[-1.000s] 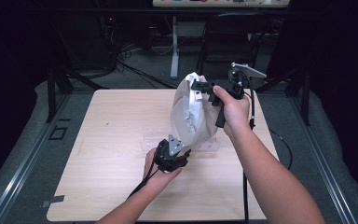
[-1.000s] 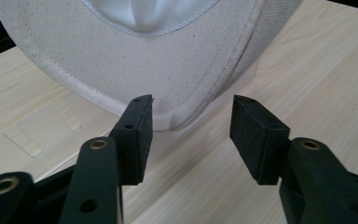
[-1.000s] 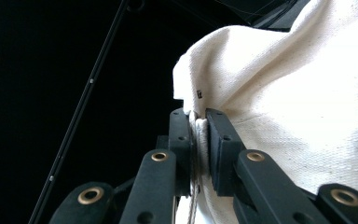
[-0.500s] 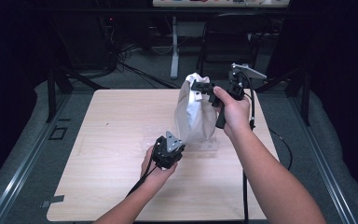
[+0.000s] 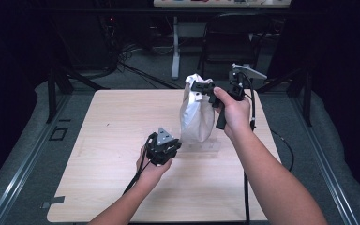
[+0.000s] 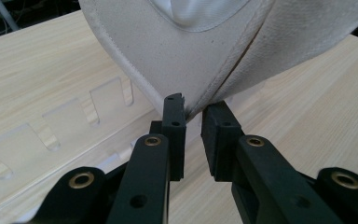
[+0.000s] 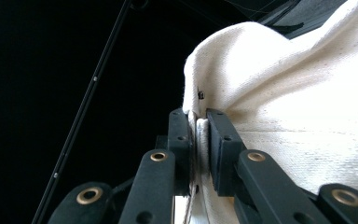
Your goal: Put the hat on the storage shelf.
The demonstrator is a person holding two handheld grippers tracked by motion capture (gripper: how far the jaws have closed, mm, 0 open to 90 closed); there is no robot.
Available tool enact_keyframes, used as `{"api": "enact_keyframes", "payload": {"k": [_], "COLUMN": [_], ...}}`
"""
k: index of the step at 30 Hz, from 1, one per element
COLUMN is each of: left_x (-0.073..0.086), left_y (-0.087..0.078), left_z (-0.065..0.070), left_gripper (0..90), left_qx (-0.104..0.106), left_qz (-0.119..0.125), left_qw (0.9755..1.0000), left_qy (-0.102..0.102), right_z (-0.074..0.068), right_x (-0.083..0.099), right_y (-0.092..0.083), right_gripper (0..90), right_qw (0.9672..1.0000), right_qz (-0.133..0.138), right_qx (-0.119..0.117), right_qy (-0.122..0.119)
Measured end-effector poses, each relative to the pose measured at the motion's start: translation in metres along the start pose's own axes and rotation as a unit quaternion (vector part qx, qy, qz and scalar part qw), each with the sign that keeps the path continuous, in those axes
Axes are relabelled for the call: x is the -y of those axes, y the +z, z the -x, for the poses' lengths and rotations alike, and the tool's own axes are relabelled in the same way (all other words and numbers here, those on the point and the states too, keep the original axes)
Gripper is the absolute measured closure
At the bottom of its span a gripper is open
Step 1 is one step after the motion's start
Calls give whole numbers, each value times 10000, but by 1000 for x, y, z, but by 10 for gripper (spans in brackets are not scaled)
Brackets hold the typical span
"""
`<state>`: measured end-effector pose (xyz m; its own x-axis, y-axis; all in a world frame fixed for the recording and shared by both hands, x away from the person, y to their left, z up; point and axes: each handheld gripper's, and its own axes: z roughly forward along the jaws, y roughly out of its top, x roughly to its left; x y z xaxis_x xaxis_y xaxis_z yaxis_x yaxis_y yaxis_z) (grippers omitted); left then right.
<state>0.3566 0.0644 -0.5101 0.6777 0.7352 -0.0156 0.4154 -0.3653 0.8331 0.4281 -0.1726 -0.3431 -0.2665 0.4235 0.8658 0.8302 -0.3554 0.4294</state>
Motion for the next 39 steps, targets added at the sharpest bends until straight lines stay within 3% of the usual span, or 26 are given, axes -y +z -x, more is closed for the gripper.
{"api": "enact_keyframes", "payload": {"k": [10,15,16,24,28,30,39], "left_x": [5,11,14,18,22,25,27], "left_y": [-2,-2,-2,-1,3,4,9], "left_z": [6,5,4,1,-1,-4,-10], "left_gripper": [832,849,850,852,854,854,858], "left_qx": [-301,-322,-300,-236,-190,-106,18], "left_qz": [-100,-70,-49,-38,-91,-115,-384], "left_qw": [9993,9985,9979,9960,9953,9937,9923], "left_qy": [-180,-436,-574,-859,-942,-1108,-1180], "right_z": [-1,0,1,6,8,8,13], "right_x": [4,7,7,10,11,12,19], "right_y": [8,13,13,16,17,18,26], "right_gripper": [806,804,804,804,804,805,805], "right_qw": [9998,9996,9995,9993,9985,9984,9972], "right_qz": [-182,-266,-293,-338,-418,-437,-560], "right_qx": [39,64,66,142,285,303,429], "right_qy": [-70,-80,-83,-68,-198,-183,-243]}}
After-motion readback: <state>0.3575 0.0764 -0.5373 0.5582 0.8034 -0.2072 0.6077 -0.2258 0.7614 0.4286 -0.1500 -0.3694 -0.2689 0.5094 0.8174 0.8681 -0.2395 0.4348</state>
